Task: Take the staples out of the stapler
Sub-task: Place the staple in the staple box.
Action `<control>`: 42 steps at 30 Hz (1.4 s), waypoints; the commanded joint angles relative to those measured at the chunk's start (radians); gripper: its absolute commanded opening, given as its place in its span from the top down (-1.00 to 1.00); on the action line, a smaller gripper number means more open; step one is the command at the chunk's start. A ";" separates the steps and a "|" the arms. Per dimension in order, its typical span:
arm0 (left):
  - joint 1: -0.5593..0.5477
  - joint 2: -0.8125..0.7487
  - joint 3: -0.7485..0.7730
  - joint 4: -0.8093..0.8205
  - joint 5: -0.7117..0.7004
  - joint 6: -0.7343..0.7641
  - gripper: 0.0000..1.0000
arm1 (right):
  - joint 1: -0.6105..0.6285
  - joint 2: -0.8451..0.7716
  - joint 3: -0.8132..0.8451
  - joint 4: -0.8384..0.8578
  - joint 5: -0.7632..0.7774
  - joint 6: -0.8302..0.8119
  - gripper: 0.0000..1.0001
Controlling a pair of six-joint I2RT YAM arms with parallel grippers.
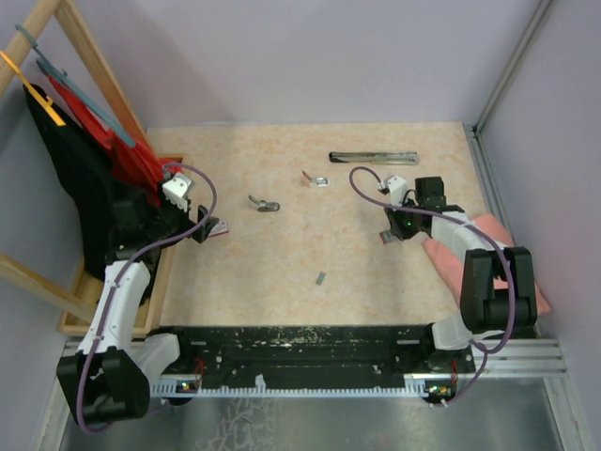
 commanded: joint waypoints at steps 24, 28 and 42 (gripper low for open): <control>0.013 0.003 0.022 -0.005 0.029 0.006 -0.99 | -0.010 0.029 0.043 0.039 -0.033 0.030 0.50; 0.014 0.002 0.023 -0.005 0.030 0.007 -0.99 | 0.001 -0.025 0.078 -0.036 -0.094 -0.011 0.33; 0.020 -0.008 0.023 -0.006 0.031 0.008 -0.99 | 0.411 -0.108 0.092 -0.180 -0.108 -0.111 -0.34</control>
